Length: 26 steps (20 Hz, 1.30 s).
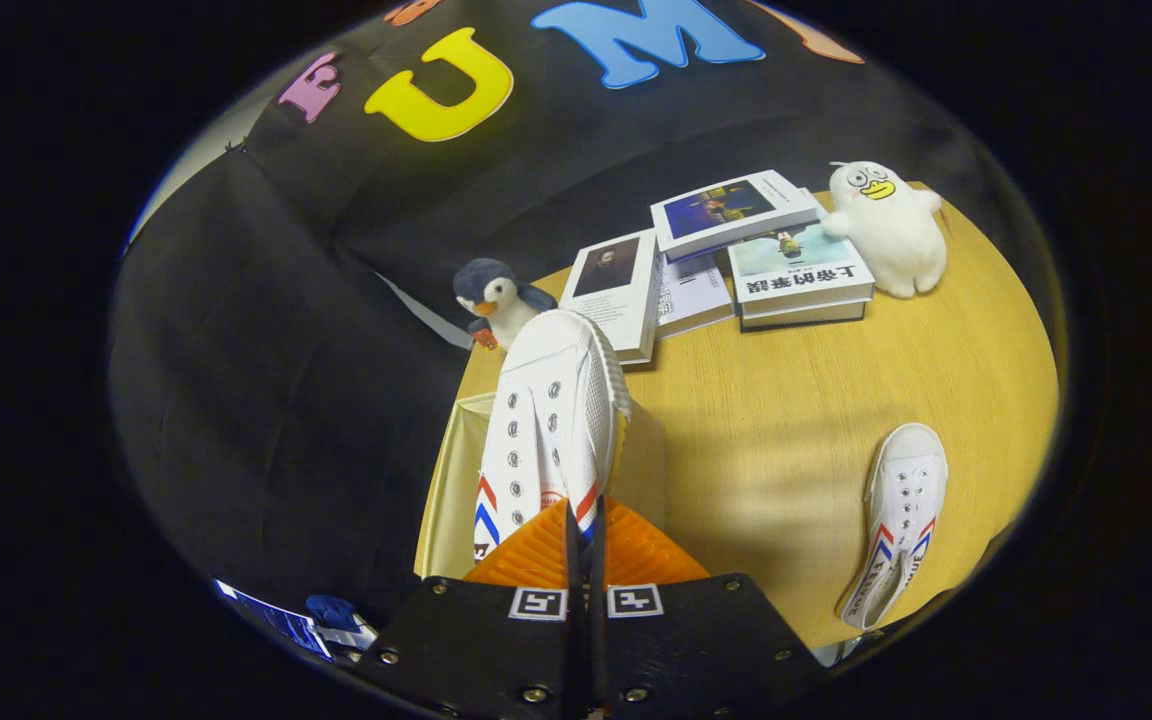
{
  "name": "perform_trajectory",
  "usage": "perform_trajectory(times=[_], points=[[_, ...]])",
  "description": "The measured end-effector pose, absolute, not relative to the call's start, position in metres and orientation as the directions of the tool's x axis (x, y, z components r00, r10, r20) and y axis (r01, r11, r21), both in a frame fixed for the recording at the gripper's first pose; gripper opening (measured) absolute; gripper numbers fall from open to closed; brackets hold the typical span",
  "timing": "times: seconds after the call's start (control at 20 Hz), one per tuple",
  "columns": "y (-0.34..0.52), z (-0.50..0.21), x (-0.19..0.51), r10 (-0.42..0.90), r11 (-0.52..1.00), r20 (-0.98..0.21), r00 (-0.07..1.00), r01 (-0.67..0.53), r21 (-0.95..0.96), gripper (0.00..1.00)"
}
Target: Open the storage box then place both shoes into the box .Put the left shoe in first, then the right shoe, with the right side of both shoes facing outward in a uniform manner.
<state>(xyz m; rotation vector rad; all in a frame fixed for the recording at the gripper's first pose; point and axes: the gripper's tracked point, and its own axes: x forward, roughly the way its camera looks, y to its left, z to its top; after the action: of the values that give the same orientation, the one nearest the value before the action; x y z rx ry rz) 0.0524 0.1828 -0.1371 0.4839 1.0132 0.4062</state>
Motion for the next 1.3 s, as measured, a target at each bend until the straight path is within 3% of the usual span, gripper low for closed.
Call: perform_trajectory(times=[0.4,1.3], points=[[0.253,-0.16,0.052,0.528,0.843,-0.735,0.425,-0.16,0.513,0.0],[0.324,-0.263,0.039,0.41,0.911,-0.863,0.295,-0.095,0.4,0.01]])
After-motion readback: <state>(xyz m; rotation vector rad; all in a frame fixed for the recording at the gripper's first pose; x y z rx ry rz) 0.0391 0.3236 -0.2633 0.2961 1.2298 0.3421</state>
